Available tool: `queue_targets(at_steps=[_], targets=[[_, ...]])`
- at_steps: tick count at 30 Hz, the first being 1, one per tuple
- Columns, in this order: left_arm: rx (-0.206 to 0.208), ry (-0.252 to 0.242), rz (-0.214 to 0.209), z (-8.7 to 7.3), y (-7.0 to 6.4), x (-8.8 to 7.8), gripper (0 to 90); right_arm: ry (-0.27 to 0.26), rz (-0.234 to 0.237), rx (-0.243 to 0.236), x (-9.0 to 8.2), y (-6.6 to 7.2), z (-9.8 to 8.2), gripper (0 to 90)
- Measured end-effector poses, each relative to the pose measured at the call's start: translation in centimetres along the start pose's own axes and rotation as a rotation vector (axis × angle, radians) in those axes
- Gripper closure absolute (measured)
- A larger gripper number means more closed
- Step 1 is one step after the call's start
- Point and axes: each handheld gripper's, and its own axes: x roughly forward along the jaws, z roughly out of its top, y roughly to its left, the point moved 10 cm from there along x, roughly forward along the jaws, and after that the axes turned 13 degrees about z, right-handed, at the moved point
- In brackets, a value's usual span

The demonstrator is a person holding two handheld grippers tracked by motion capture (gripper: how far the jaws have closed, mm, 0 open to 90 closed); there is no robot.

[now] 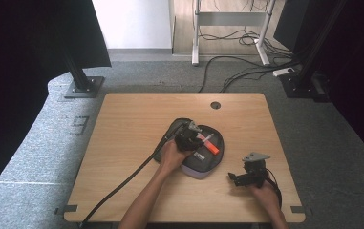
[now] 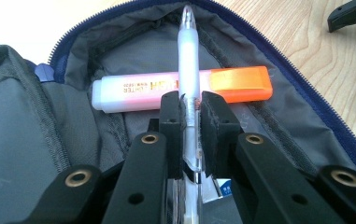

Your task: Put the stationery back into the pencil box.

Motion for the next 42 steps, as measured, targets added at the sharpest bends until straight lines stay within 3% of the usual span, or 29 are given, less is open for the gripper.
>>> queue_targets(at_steps=[8,17,22,27,33,35,42], targets=[[0.005,0.010,0.005,-0.3,0.0,0.3,78.5,0.000,0.000,0.000,0.0,0.0,0.0,0.0],[0.011,-0.008,0.017,0.0,0.2,-0.1,71.0,0.000,0.000,0.000,0.0,0.0,0.0,0.0],[0.001,-0.016,0.013,0.2,0.3,-0.5,61.0,0.000,0.000,0.000,0.0,0.0,0.0,0.0],[0.024,-0.024,0.021,0.4,0.1,-1.1,46.9,0.000,0.000,0.000,0.0,0.0,0.0,0.0],[0.014,-0.038,-0.004,0.8,-0.2,-2.1,28.3,0.000,0.000,0.000,0.0,0.0,0.0,0.0],[0.031,-0.034,-0.010,0.8,-0.4,-2.4,21.7,0.000,-0.001,0.000,0.0,0.0,0.0,0.0],[0.066,-0.022,-0.017,0.6,-1.0,-3.4,13.8,0.000,-0.001,0.000,0.0,0.0,0.0,0.0]])
